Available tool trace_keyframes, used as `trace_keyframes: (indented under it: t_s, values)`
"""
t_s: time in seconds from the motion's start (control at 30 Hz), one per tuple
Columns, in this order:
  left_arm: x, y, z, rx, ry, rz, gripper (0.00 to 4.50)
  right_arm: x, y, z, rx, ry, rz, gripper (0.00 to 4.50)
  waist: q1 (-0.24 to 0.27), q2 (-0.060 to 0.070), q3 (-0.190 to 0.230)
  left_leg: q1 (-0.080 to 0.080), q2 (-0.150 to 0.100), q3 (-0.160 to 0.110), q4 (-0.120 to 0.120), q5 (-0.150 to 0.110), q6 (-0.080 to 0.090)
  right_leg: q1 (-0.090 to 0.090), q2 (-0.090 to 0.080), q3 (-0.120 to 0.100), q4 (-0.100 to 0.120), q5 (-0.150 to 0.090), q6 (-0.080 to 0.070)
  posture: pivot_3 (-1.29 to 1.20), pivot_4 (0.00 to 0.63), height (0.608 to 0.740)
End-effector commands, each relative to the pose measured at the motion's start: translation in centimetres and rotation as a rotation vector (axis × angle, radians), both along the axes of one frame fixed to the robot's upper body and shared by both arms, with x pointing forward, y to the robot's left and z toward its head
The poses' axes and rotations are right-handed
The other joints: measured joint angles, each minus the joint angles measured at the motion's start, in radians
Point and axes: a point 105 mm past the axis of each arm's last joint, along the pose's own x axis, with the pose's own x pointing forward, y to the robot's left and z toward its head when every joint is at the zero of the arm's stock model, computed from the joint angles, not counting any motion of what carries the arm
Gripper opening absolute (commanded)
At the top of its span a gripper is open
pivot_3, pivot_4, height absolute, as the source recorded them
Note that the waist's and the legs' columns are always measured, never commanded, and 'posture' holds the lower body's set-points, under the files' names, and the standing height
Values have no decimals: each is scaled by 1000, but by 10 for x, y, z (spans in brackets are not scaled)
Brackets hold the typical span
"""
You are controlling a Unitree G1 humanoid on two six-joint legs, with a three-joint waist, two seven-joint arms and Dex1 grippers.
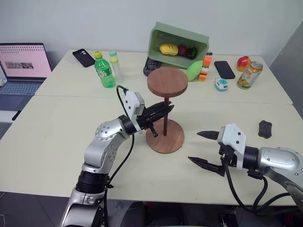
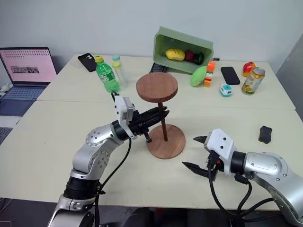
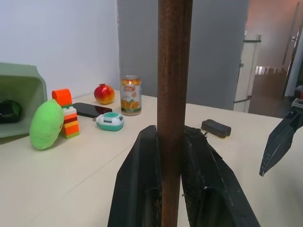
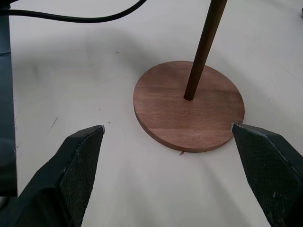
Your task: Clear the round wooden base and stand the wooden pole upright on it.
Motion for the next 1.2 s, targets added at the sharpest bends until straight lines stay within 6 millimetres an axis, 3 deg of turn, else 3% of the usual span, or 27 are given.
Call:
trace_keyframes:
  t_s: [0.03,0.33,0.9,1.2]
  values:
    - [7,5,-21,63,51,59,238,-1,1,9,1,-58,7,4500,0,0,0,0,0,0,0,0,0,0,0,0,0,0,0,0,150,740]
    - [8,10,-41,141,59,76,238,-1,1,10,13,-61,-4,4500,0,1,-2,5,0,1,-1,0,0,5,0,0,0,0,0,0,150,740]
    - [12,24,-43,85,144,158,238,-1,3,9,12,-63,-1,4500,-1,1,-6,10,1,3,-4,0,0,7,0,1,-1,0,0,0,150,740]
    - [3,26,-52,109,152,152,238,-1,3,9,12,-66,-3,4500,-3,1,-6,12,1,4,-5,0,0,7,1,1,-1,0,0,0,150,740]
